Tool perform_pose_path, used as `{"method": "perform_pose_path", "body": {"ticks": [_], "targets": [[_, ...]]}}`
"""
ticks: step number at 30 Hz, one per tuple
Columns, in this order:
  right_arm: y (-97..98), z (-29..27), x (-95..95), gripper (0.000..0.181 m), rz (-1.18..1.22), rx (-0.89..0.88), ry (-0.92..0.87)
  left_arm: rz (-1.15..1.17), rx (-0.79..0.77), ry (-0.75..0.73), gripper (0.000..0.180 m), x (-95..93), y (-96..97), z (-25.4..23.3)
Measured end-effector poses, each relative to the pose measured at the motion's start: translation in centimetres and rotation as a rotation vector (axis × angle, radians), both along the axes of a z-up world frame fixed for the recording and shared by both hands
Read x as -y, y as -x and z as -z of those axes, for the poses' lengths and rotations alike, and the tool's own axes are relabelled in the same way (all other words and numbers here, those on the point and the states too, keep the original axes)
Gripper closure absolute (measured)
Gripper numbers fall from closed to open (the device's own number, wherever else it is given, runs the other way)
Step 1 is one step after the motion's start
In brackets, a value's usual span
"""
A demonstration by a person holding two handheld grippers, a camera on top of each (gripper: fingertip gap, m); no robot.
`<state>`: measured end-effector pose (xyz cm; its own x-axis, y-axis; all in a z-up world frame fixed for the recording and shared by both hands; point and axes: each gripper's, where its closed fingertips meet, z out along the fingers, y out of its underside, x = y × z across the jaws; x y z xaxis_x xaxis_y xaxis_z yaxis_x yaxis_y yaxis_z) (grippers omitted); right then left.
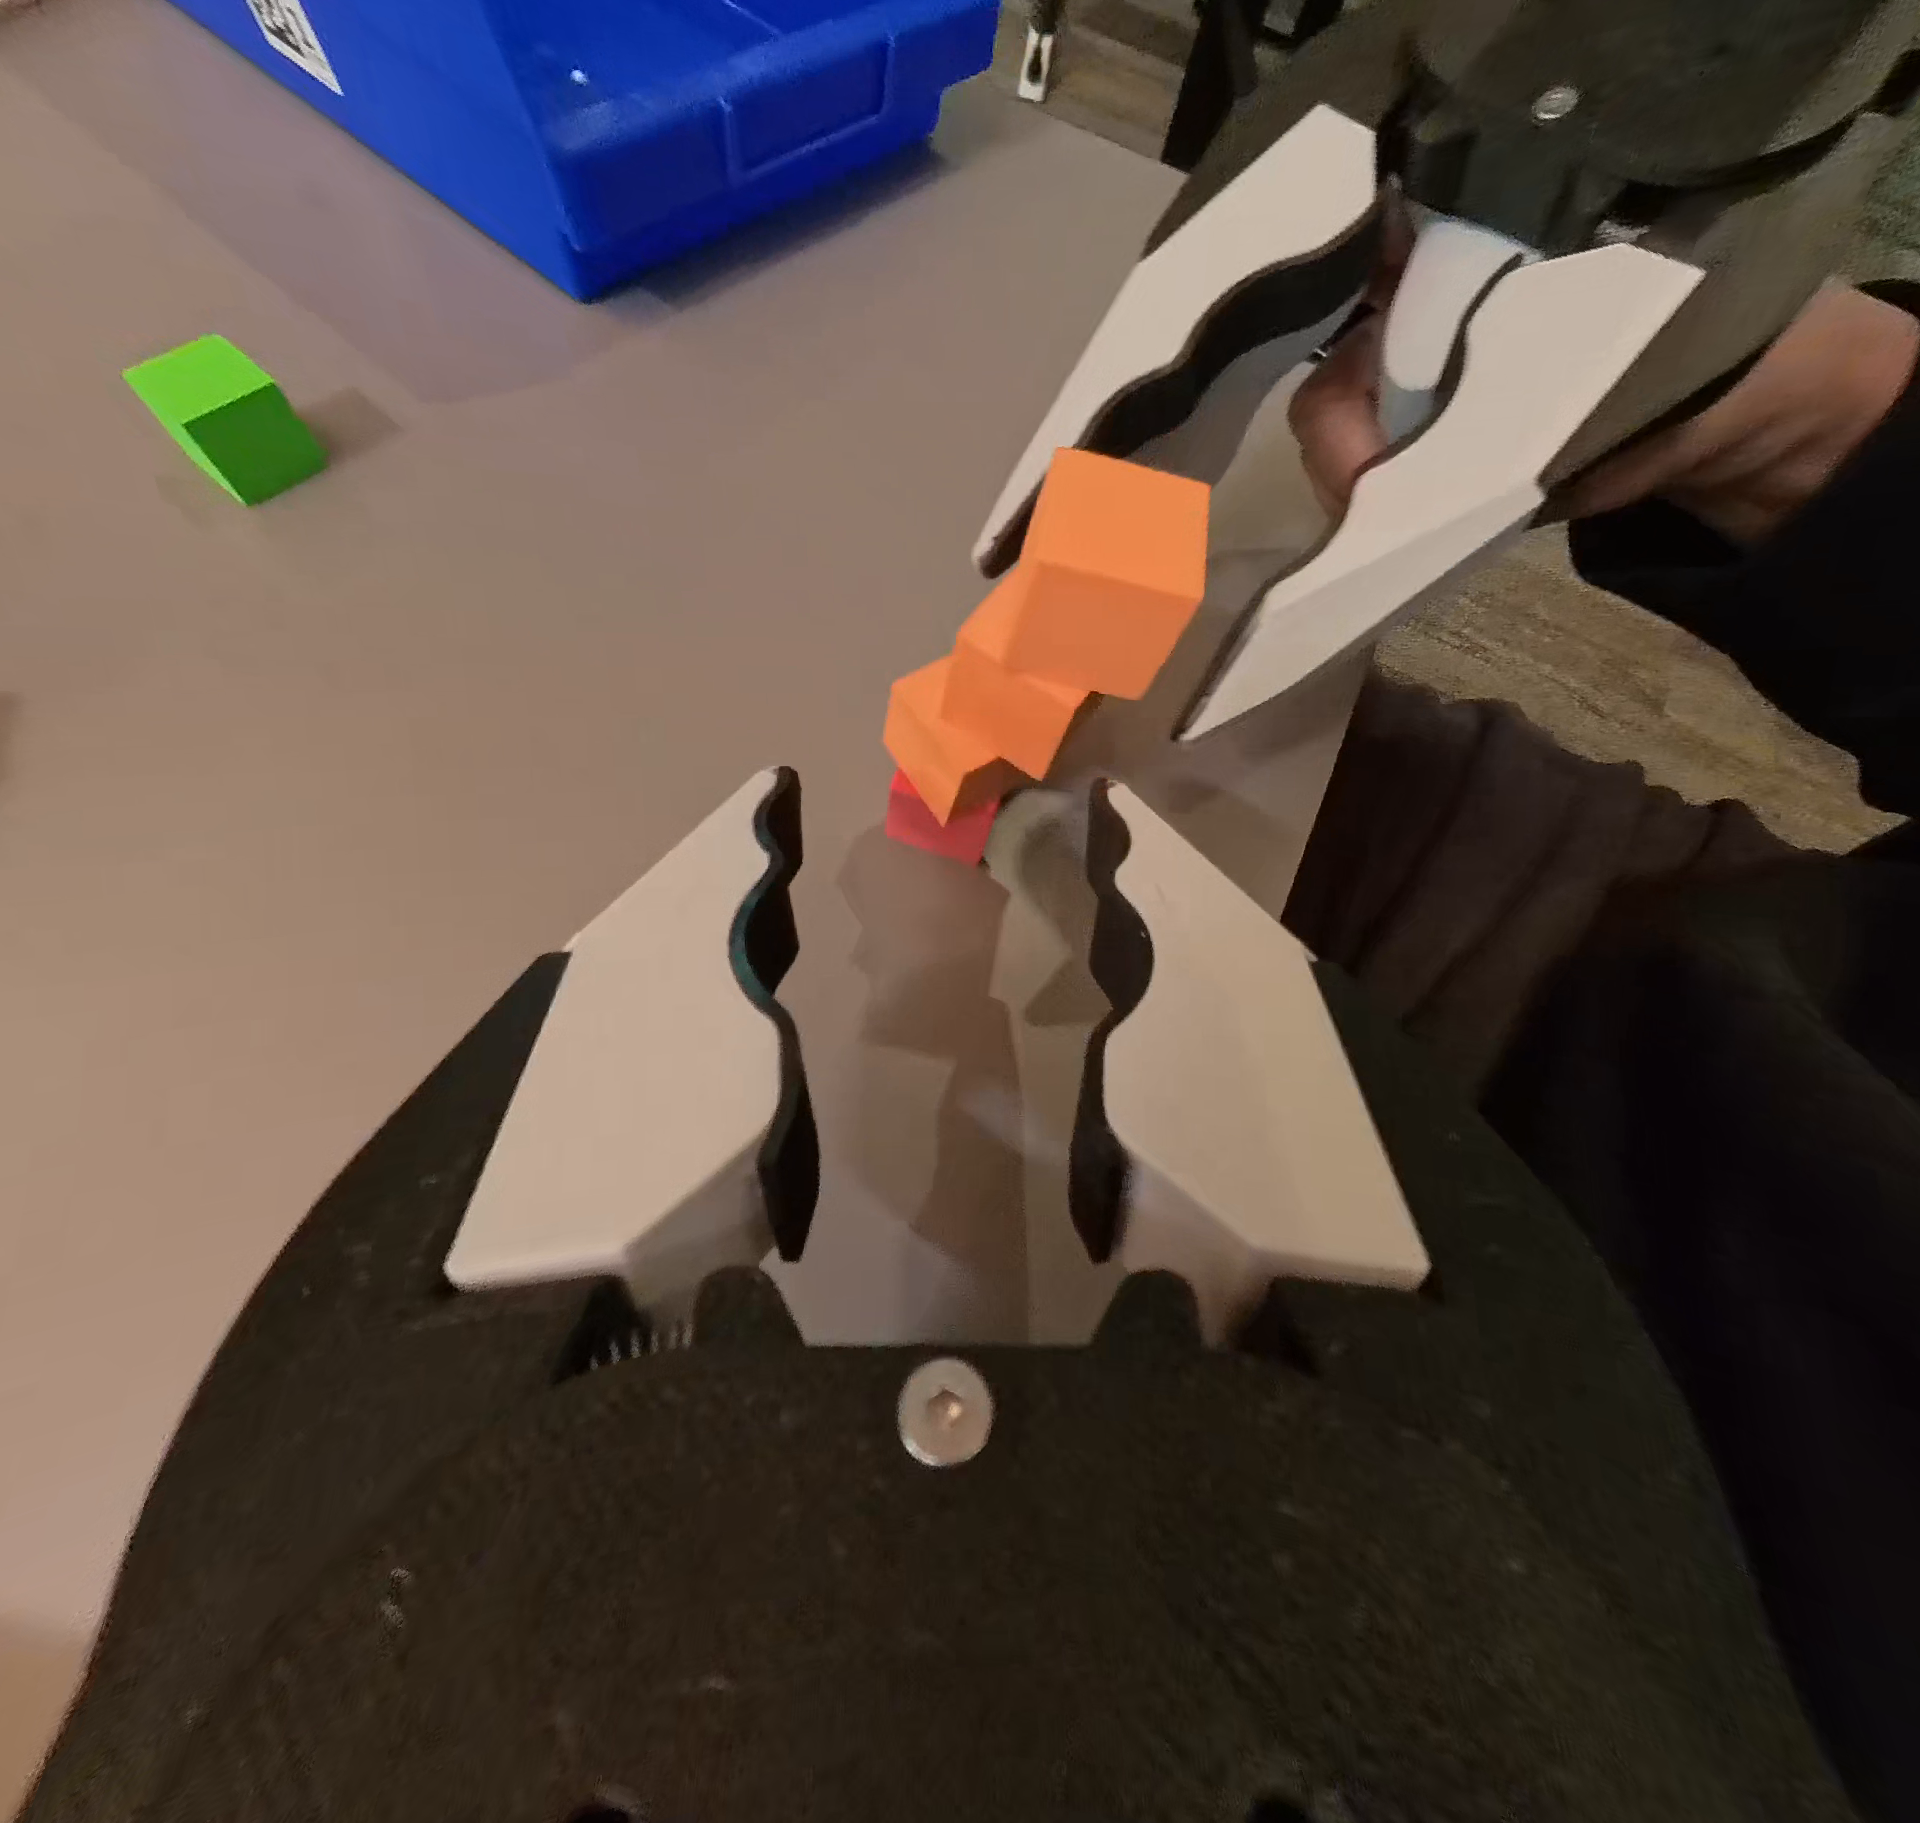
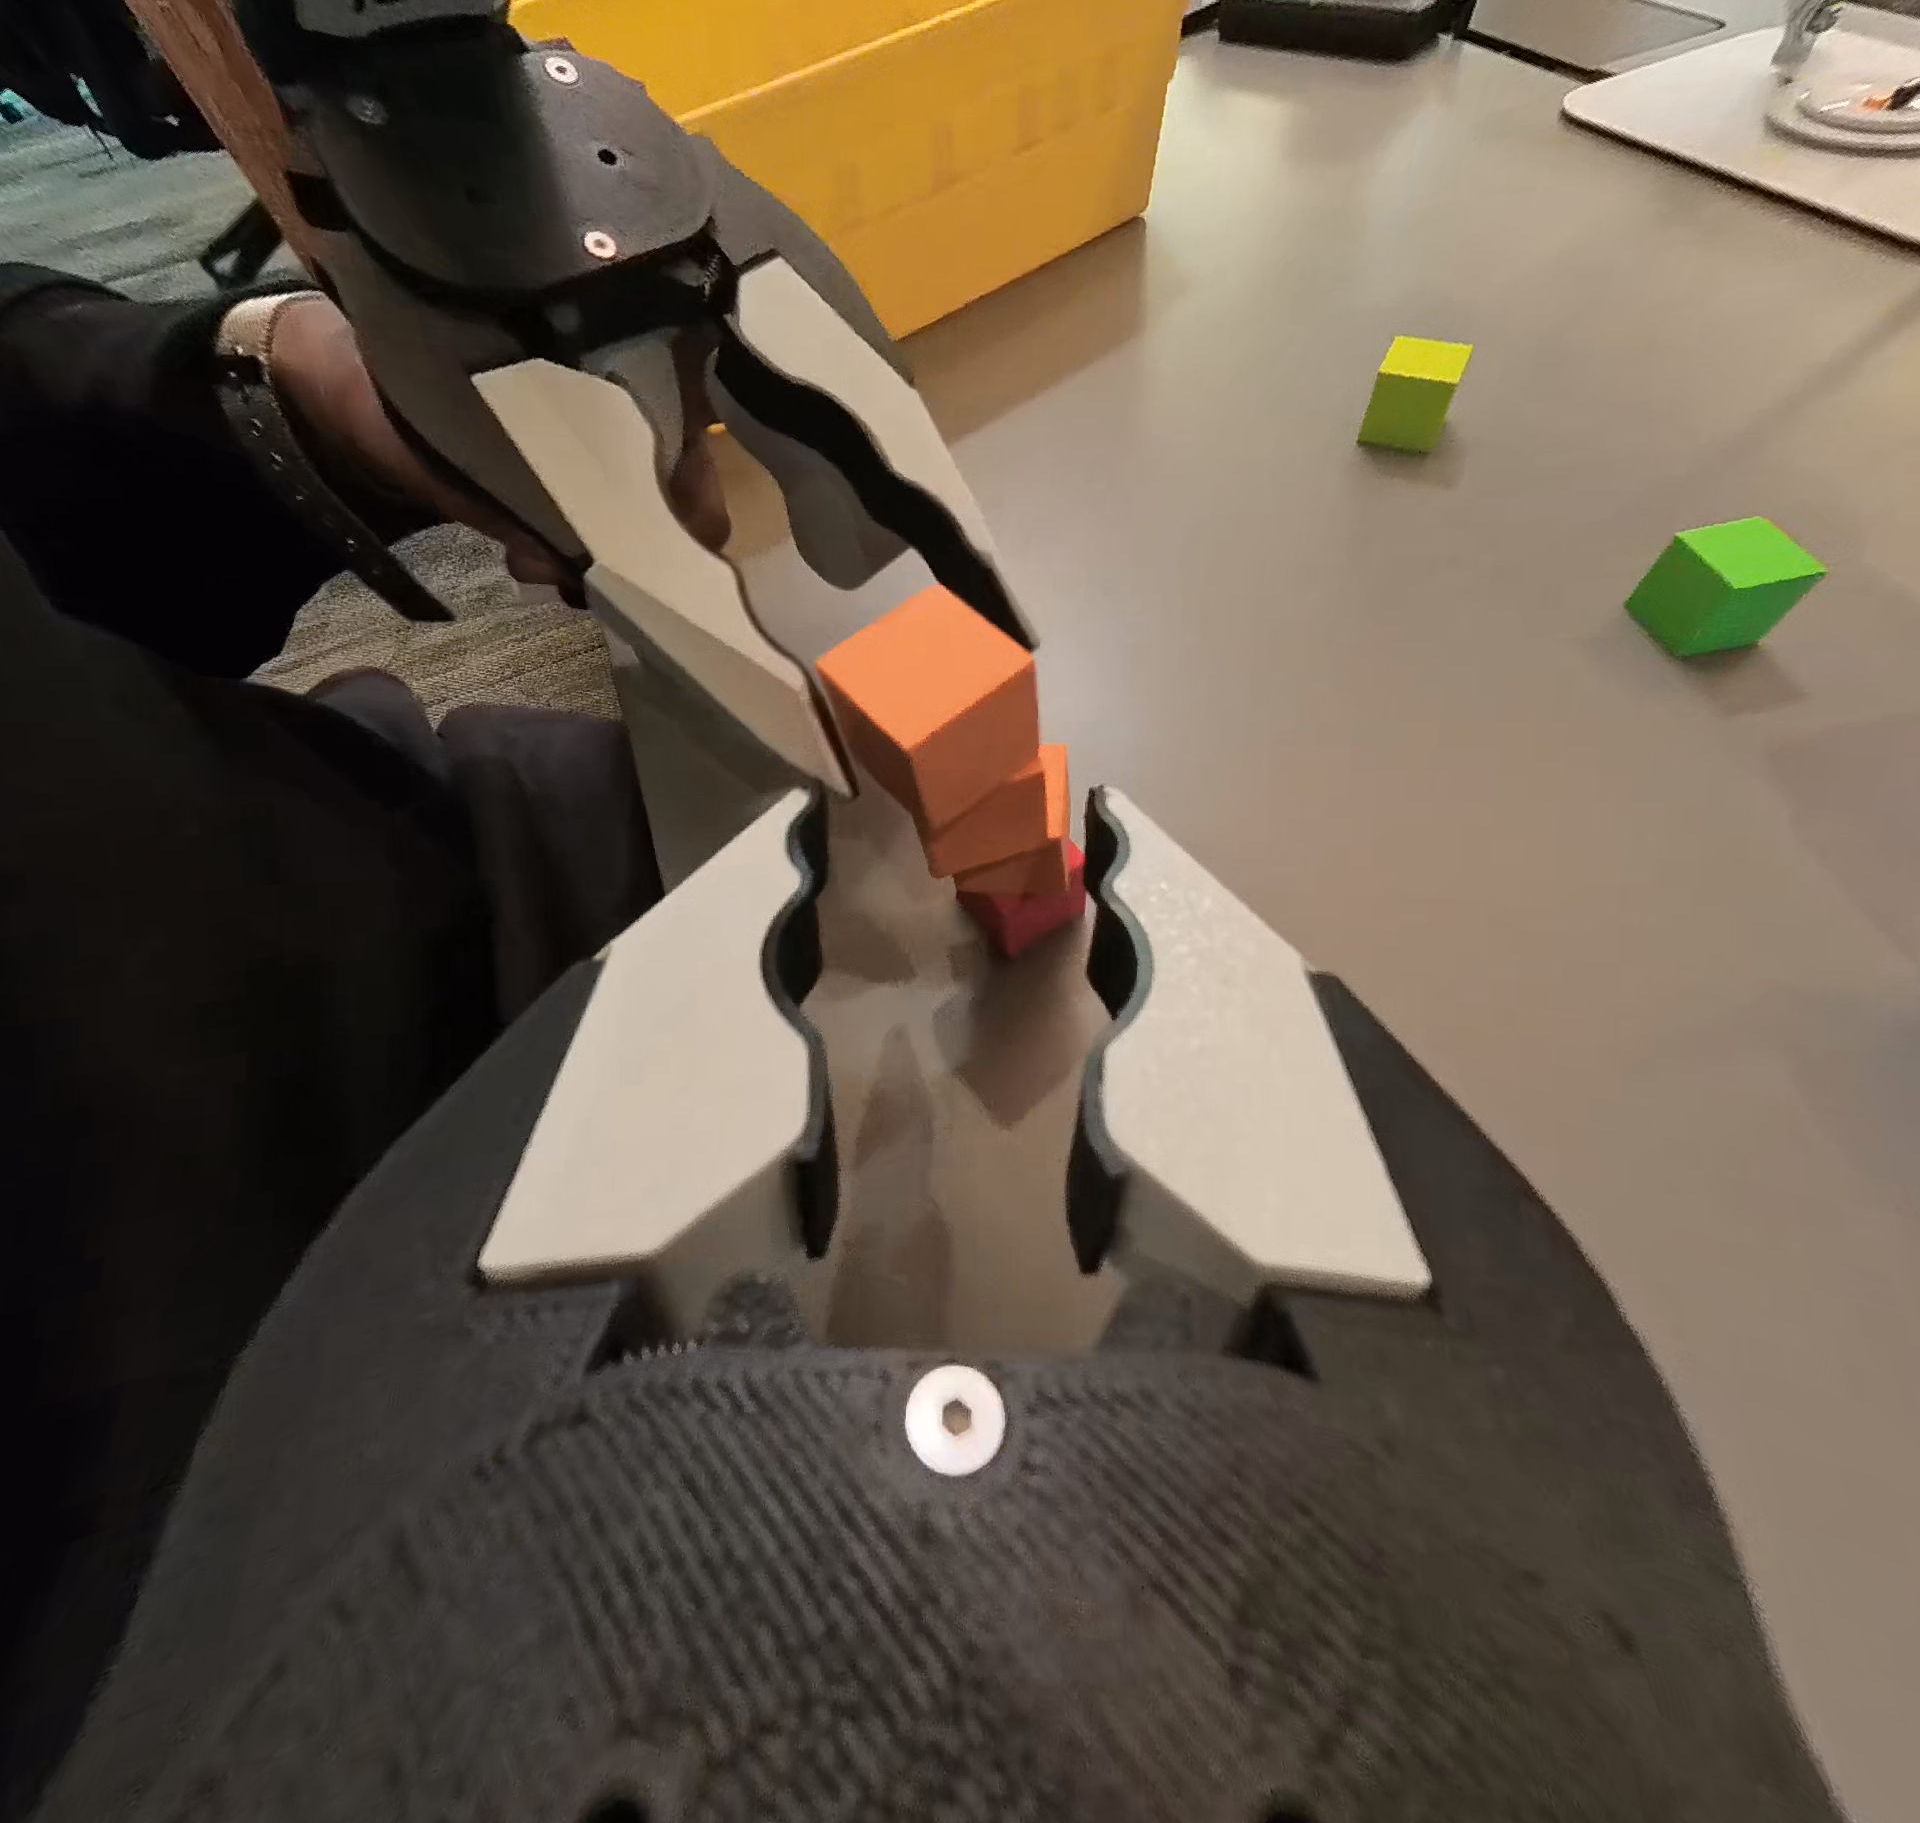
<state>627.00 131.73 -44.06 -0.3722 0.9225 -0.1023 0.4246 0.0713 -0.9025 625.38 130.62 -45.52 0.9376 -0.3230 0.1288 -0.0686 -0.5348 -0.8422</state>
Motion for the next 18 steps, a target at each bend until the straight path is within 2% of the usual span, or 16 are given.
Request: {"method": "perform_pose_path", "body": {"ticks": [7,18], "targets": [[0.4,1.3,0.0,0.134,-0.033,0.074,0.072,0.040,0.010,0.009,0.133,-0.1,-1.5,0.6],[0.3,1.2,-0.2,0.148,-0.044,0.065,0.124,0.036,0.045,-0.016,0.148,-0.5,-1.7,0.2]]}}
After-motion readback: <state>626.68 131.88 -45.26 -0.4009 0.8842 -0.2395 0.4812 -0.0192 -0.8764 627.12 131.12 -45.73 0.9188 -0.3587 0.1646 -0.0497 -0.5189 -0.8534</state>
